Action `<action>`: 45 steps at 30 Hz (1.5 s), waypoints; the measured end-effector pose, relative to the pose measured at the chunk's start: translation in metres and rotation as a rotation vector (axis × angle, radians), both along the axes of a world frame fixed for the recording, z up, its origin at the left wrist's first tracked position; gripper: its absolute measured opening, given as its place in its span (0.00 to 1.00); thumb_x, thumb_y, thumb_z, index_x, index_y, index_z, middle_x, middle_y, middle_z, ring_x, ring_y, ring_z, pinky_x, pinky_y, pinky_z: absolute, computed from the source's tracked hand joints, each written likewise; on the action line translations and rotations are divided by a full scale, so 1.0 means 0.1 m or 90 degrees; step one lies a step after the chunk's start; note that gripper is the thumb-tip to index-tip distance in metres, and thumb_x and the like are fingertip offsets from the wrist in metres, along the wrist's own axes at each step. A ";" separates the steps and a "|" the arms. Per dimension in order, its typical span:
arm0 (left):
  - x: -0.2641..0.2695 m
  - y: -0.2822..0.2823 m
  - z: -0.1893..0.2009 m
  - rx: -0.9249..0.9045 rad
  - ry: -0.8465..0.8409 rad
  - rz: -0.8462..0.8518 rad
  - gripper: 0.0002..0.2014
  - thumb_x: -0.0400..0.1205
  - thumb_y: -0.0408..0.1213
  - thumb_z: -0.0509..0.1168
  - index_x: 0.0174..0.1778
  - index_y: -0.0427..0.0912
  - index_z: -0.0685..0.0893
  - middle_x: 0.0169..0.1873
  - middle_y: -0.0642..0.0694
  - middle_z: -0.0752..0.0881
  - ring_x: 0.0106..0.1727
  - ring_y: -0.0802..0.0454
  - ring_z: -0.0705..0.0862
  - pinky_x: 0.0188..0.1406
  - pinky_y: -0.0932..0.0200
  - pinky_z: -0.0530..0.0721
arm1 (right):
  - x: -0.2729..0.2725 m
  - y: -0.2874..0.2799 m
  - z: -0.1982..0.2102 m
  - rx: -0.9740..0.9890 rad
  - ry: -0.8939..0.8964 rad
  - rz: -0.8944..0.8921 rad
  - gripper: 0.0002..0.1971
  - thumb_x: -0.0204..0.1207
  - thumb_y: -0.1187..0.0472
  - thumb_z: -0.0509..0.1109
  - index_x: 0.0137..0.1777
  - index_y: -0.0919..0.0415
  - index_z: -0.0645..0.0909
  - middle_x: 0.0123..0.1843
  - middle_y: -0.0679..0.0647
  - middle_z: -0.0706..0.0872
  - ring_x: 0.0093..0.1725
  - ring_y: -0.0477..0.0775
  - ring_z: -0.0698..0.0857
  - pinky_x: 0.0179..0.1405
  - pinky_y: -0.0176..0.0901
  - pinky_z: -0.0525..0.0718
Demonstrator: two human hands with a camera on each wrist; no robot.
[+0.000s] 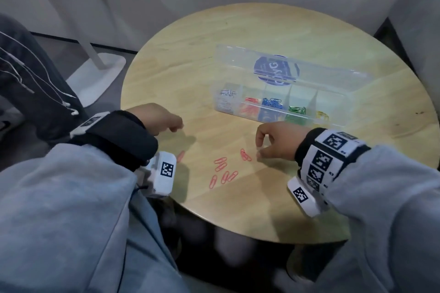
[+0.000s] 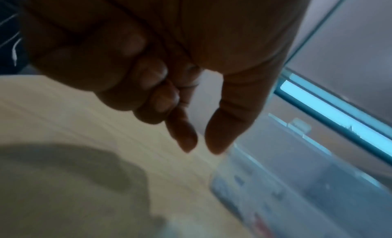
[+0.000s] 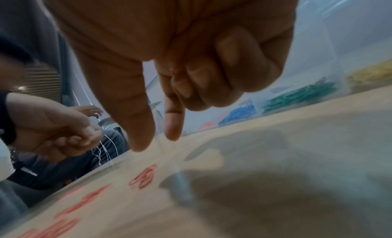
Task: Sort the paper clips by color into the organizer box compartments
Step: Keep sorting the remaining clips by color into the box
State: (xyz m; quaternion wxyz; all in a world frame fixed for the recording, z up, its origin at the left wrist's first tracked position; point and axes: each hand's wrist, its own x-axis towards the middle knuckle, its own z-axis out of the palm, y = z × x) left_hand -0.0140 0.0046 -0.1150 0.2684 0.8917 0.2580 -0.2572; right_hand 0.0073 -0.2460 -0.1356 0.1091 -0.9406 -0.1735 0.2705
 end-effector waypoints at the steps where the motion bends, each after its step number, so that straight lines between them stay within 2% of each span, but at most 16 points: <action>1: -0.01 -0.01 -0.02 0.052 0.032 -0.054 0.14 0.77 0.45 0.66 0.28 0.43 0.79 0.27 0.45 0.74 0.29 0.47 0.71 0.31 0.59 0.67 | 0.01 0.01 0.00 -0.003 -0.009 0.005 0.09 0.71 0.52 0.73 0.46 0.49 0.76 0.31 0.41 0.69 0.30 0.40 0.68 0.28 0.35 0.65; 3: -0.04 -0.08 -0.09 0.098 0.073 -0.114 0.15 0.74 0.47 0.69 0.27 0.43 0.79 0.29 0.46 0.77 0.33 0.48 0.75 0.34 0.59 0.70 | 0.03 0.04 0.00 -0.007 -0.024 0.014 0.10 0.72 0.52 0.73 0.49 0.48 0.77 0.32 0.41 0.68 0.32 0.42 0.69 0.28 0.34 0.65; 5: -0.08 -0.16 -0.18 0.125 0.086 -0.119 0.15 0.71 0.44 0.72 0.23 0.42 0.78 0.25 0.47 0.77 0.29 0.49 0.74 0.27 0.61 0.69 | 0.04 0.06 0.00 -0.023 -0.033 0.030 0.12 0.72 0.51 0.72 0.54 0.47 0.77 0.33 0.41 0.69 0.37 0.46 0.73 0.32 0.37 0.69; 7: -0.11 -0.21 -0.24 0.150 0.086 -0.140 0.12 0.68 0.42 0.73 0.23 0.42 0.79 0.23 0.47 0.78 0.27 0.48 0.76 0.25 0.63 0.70 | 0.03 0.10 -0.01 -0.044 -0.031 0.053 0.14 0.72 0.50 0.71 0.57 0.43 0.76 0.38 0.42 0.72 0.44 0.49 0.76 0.42 0.40 0.75; 9: -0.11 -0.22 -0.28 0.166 0.080 -0.160 0.10 0.68 0.43 0.73 0.28 0.41 0.84 0.29 0.44 0.85 0.33 0.45 0.83 0.31 0.62 0.76 | -0.01 0.13 -0.02 -0.058 -0.026 0.077 0.16 0.71 0.47 0.72 0.58 0.39 0.75 0.48 0.44 0.74 0.52 0.51 0.79 0.53 0.46 0.80; 11: -0.11 -0.22 -0.31 0.164 0.078 -0.180 0.09 0.68 0.43 0.73 0.33 0.39 0.86 0.34 0.42 0.88 0.37 0.44 0.86 0.36 0.59 0.78 | -0.05 0.16 -0.03 -0.071 -0.025 0.108 0.17 0.71 0.46 0.71 0.59 0.38 0.75 0.53 0.44 0.75 0.59 0.52 0.79 0.58 0.50 0.81; 15: -0.12 -0.25 -0.36 0.156 0.078 -0.202 0.06 0.69 0.38 0.72 0.32 0.40 0.86 0.29 0.44 0.81 0.33 0.45 0.79 0.34 0.60 0.75 | -0.11 0.24 -0.04 -0.104 -0.032 0.161 0.16 0.75 0.52 0.69 0.62 0.43 0.75 0.54 0.48 0.78 0.57 0.55 0.81 0.50 0.47 0.80; 20: -0.09 -0.20 -0.31 0.192 0.060 -0.193 0.15 0.70 0.49 0.74 0.31 0.41 0.83 0.28 0.46 0.81 0.32 0.47 0.79 0.31 0.61 0.72 | -0.10 0.20 -0.05 -0.123 -0.049 0.157 0.14 0.76 0.52 0.69 0.59 0.48 0.74 0.57 0.49 0.80 0.51 0.54 0.78 0.43 0.45 0.77; 25: -0.15 -0.23 -0.34 0.227 0.119 -0.237 0.17 0.67 0.52 0.75 0.28 0.42 0.81 0.27 0.48 0.82 0.32 0.48 0.82 0.32 0.62 0.75 | -0.13 0.24 -0.04 -0.119 -0.053 0.176 0.15 0.75 0.51 0.69 0.61 0.46 0.73 0.56 0.49 0.78 0.56 0.56 0.81 0.50 0.50 0.82; 28: -0.15 -0.26 -0.35 0.199 0.118 -0.260 0.13 0.69 0.48 0.75 0.37 0.41 0.87 0.35 0.47 0.87 0.41 0.46 0.86 0.40 0.59 0.79 | -0.13 0.27 -0.04 -0.121 -0.045 0.197 0.09 0.77 0.54 0.68 0.56 0.47 0.76 0.53 0.48 0.78 0.53 0.55 0.81 0.51 0.51 0.84; 30: -0.15 -0.28 -0.35 0.174 0.104 -0.260 0.11 0.71 0.45 0.73 0.41 0.41 0.89 0.37 0.46 0.88 0.41 0.46 0.86 0.40 0.59 0.80 | -0.11 0.25 -0.07 -0.120 -0.048 0.196 0.05 0.77 0.56 0.67 0.51 0.50 0.77 0.50 0.49 0.79 0.49 0.54 0.80 0.49 0.49 0.83; 32: -0.16 -0.32 -0.34 0.165 0.086 -0.262 0.09 0.72 0.42 0.72 0.42 0.41 0.89 0.38 0.47 0.88 0.41 0.47 0.85 0.40 0.59 0.79 | -0.09 0.23 -0.08 -0.123 -0.051 0.179 0.02 0.76 0.57 0.67 0.46 0.50 0.76 0.47 0.47 0.79 0.46 0.53 0.78 0.42 0.44 0.80; 35: -0.17 -0.37 -0.33 0.166 0.058 -0.267 0.10 0.73 0.44 0.71 0.43 0.42 0.88 0.37 0.47 0.86 0.41 0.46 0.83 0.39 0.60 0.77 | -0.08 0.20 -0.09 -0.135 -0.052 0.155 0.03 0.76 0.58 0.66 0.42 0.50 0.75 0.40 0.45 0.76 0.43 0.52 0.76 0.29 0.37 0.69; 38: -0.19 -0.39 -0.33 0.167 0.044 -0.275 0.14 0.70 0.49 0.74 0.40 0.42 0.87 0.36 0.46 0.88 0.43 0.45 0.86 0.41 0.59 0.79 | -0.10 0.17 -0.08 -0.148 -0.058 0.132 0.01 0.76 0.58 0.63 0.44 0.52 0.76 0.42 0.47 0.79 0.44 0.52 0.77 0.36 0.40 0.73; 40: -0.20 -0.41 -0.33 0.165 0.048 -0.292 0.12 0.69 0.49 0.75 0.38 0.43 0.86 0.35 0.48 0.87 0.43 0.46 0.86 0.42 0.59 0.80 | -0.11 0.14 -0.07 -0.140 -0.055 0.103 0.02 0.75 0.58 0.63 0.44 0.53 0.77 0.44 0.47 0.80 0.44 0.51 0.78 0.40 0.40 0.76; 45: -0.20 -0.44 -0.29 0.147 0.051 -0.321 0.07 0.71 0.44 0.74 0.35 0.46 0.84 0.32 0.50 0.84 0.38 0.48 0.81 0.38 0.62 0.76 | 0.01 -0.12 0.03 0.012 0.019 -0.061 0.10 0.74 0.60 0.65 0.32 0.54 0.71 0.33 0.47 0.78 0.34 0.48 0.76 0.35 0.39 0.75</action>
